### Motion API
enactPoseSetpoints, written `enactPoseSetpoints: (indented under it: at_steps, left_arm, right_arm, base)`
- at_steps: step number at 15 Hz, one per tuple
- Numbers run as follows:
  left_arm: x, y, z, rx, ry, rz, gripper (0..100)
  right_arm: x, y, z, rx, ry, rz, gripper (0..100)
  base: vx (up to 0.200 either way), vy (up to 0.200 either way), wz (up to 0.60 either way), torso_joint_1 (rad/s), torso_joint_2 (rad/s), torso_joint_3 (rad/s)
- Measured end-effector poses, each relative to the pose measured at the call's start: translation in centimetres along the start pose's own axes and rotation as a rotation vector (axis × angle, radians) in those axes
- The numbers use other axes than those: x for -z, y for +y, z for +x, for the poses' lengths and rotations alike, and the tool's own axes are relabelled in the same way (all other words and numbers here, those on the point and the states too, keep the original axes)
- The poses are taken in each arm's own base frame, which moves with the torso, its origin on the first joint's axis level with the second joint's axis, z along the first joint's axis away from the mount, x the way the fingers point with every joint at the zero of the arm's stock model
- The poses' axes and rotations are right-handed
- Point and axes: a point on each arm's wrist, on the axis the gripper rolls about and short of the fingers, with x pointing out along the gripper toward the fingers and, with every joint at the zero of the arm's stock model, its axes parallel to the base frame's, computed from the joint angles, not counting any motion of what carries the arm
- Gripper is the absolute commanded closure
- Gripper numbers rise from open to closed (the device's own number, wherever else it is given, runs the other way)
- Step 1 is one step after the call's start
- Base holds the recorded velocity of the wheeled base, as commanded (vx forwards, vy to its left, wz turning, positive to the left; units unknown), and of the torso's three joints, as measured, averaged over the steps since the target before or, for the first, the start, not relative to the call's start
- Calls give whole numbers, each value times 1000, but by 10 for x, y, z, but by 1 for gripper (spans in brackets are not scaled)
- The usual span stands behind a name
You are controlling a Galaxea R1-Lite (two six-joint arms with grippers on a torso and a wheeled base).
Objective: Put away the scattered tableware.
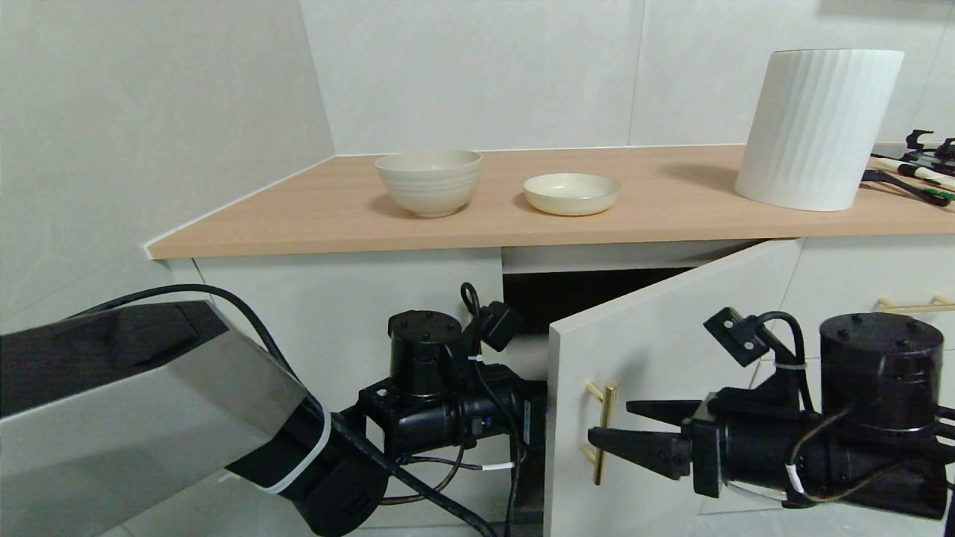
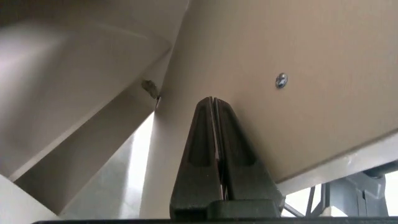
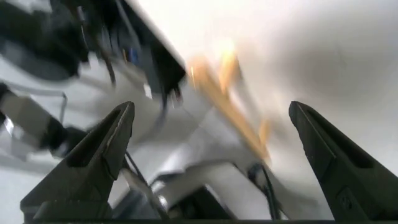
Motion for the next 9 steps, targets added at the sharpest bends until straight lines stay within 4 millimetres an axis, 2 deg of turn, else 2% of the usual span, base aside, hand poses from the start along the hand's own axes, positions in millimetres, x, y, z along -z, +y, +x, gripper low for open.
enactPoseSetpoints:
  at_steps: [3,6,7,9]
  left_arm:
    - [-2,-4,-6,0,1,0,100]
    - [-4,-10,-7,13,0,4,100]
    - [-4,-12,-7,19,-1,6,100]
    - [-6,-15,-5,25,4,7,100]
  right_arm:
    - [24,2,-27,43,68,-60,0]
    - [41,3,-51,185,171,-94,0]
    - [42,5,-58,242,190,-115,0]
    - [38,12,-69,238,188,-132,0]
  base:
    - [0,0,0,0,0,0]
    - [0,0,0,0,0,0]
    - [0,0,0,0,0,0]
    - [0,0,0,0,0,0]
